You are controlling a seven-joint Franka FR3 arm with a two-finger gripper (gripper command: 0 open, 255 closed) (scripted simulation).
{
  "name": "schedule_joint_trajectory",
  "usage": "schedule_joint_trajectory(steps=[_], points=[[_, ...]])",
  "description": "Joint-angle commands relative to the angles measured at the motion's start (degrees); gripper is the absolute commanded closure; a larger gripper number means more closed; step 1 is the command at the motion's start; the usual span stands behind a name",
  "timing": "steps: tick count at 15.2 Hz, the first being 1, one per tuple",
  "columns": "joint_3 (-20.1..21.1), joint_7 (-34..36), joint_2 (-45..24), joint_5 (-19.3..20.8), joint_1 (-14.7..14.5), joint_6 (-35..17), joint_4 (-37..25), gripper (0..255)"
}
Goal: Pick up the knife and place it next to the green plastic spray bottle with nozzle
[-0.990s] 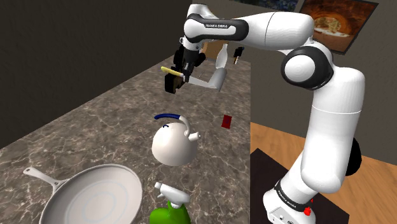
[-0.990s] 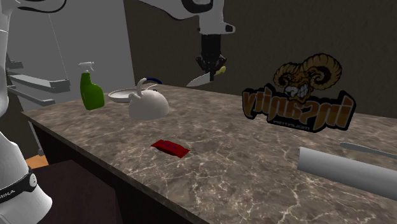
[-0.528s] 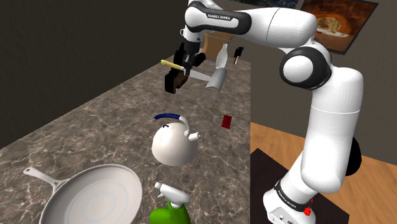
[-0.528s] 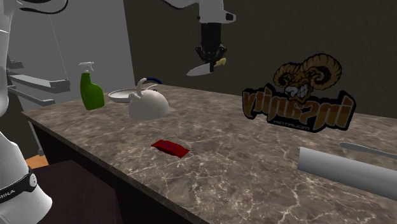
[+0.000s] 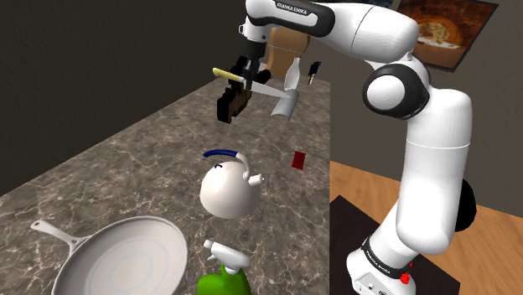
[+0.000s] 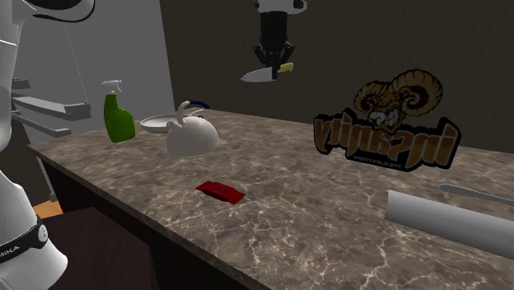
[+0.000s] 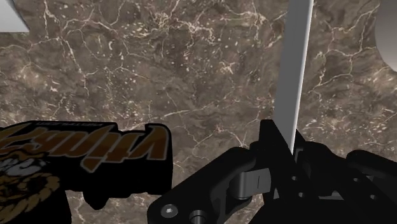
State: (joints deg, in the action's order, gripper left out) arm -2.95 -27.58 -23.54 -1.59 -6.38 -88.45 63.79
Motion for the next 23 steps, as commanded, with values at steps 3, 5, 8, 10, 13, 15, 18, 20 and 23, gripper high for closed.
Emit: schedule_joint_trajectory(steps=[3, 5, 8, 10, 13, 15, 18, 20, 23], points=[[0.01, 0.06, -1.85, -0.1, 0.13, 4.28, -6.11, 255], [0.02, 0.08, -3.17, -0.17, 0.23, 6.69, -9.83, 255], [0.05, 0.12, -5.94, -0.31, 0.44, 10.91, -16.82, 255], [0.09, 0.16, -8.37, -0.42, 0.62, 14.02, -22.36, 255], [0.37, 2.25, 3.95, 0.34, -1.83, 6.69, -2.74, 255], [0.88, 3.86, 9.51, 0.74, -3.12, 4.12, 5.37, 255], [1.86, 6.44, 16.48, 1.16, -4.86, 1.53, 14.9, 255], [2.63, 8.25, 20.57, 1.32, -5.92, 0.35, 20.17, 255], [4.01, 11.08, 26.13, 1.34, -7.37, -0.88, 26.94, 255]])
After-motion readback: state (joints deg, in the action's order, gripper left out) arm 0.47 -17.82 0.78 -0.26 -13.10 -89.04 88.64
